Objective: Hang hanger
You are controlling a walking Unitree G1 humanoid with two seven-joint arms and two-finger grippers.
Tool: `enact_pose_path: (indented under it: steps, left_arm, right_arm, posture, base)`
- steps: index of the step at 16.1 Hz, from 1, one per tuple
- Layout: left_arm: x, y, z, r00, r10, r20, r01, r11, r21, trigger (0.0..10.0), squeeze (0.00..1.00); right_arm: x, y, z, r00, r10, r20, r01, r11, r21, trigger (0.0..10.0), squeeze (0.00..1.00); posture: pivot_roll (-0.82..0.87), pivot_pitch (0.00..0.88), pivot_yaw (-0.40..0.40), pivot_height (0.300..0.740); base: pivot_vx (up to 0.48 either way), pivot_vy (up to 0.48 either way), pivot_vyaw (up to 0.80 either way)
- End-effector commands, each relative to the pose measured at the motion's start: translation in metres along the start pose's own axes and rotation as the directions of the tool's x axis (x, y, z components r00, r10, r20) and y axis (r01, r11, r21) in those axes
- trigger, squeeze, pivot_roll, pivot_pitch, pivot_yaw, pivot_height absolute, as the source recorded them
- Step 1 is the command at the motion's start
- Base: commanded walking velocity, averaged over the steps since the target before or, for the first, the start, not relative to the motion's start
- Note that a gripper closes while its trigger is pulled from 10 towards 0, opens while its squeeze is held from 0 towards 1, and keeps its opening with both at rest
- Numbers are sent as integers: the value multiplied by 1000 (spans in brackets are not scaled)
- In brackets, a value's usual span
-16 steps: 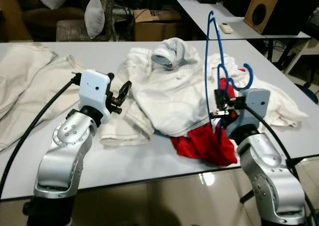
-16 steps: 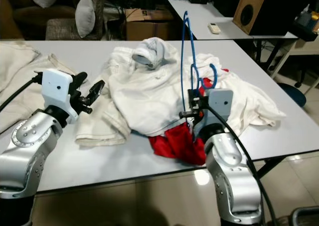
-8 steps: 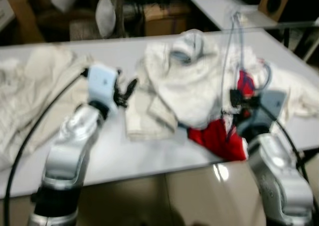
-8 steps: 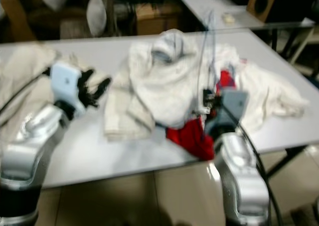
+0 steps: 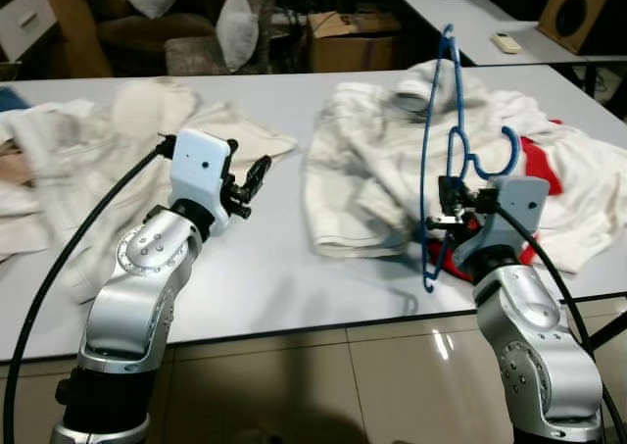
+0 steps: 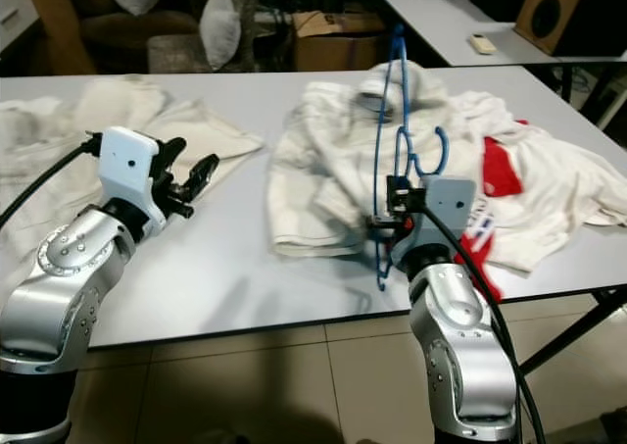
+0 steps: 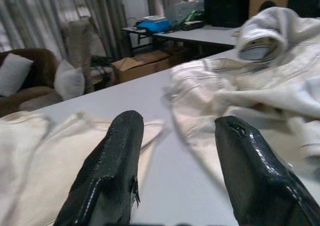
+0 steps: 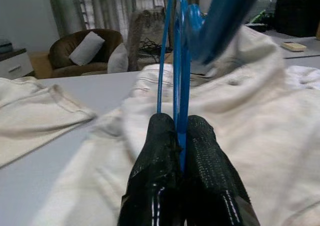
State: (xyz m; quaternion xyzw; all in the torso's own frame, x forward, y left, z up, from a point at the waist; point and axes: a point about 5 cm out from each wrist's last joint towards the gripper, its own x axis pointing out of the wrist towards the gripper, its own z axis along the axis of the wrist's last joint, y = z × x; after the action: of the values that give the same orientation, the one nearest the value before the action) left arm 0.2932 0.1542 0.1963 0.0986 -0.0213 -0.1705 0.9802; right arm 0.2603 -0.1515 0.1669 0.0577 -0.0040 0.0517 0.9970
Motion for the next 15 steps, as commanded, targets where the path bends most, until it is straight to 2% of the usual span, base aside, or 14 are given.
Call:
enact_pose_path:
  steps: [1,15]
  left_arm:
    - [0,-1,4,1000,-13,14,13,1000,1,10000,0]
    - [2,1,3,1000,-21,9,21,1000,18,10000,0]
  right_arm:
    - [1,1,5,1000,3,25,-3,1000,-4,10000,0]
    - [-1,2,4,1000,3,30,-2,1000,-5,10000,0]
  posture:
    - [-43,0,13,740]
    - [-53,0,28,740]
  base:
    - [0,315,0]
    - [0,346,0]
